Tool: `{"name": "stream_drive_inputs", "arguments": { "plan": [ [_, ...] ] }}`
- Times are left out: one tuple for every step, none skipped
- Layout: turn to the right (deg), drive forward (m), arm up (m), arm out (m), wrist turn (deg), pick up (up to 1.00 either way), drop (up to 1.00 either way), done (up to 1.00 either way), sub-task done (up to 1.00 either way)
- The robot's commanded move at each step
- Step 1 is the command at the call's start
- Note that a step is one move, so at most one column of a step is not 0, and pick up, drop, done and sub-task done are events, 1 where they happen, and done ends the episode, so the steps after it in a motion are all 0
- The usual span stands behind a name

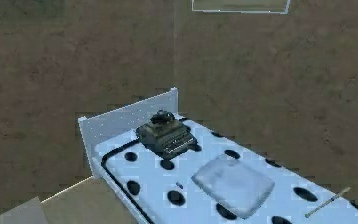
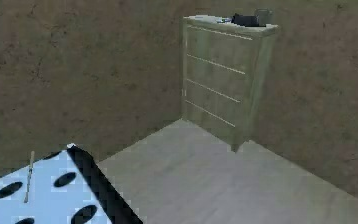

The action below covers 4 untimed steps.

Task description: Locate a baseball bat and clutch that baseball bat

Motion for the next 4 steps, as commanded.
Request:
{"name": "stream_drive_inputs", "arguments": {
  "plan": [
    [45.0,0.0,0.0,0.0,0.0,0.0,0.0,0.0,0.0],
    [45.0,0.0,0.0,0.0,0.0,0.0,0.0,0.0,0.0],
    [21.0,0.0,0.0,0.0,0.0,0.0,0.0,0.0,0.0],
    [0.0,0.4,0.0,0.0,0.0,0.0,0.0,0.0,0.0]
  ]
}}
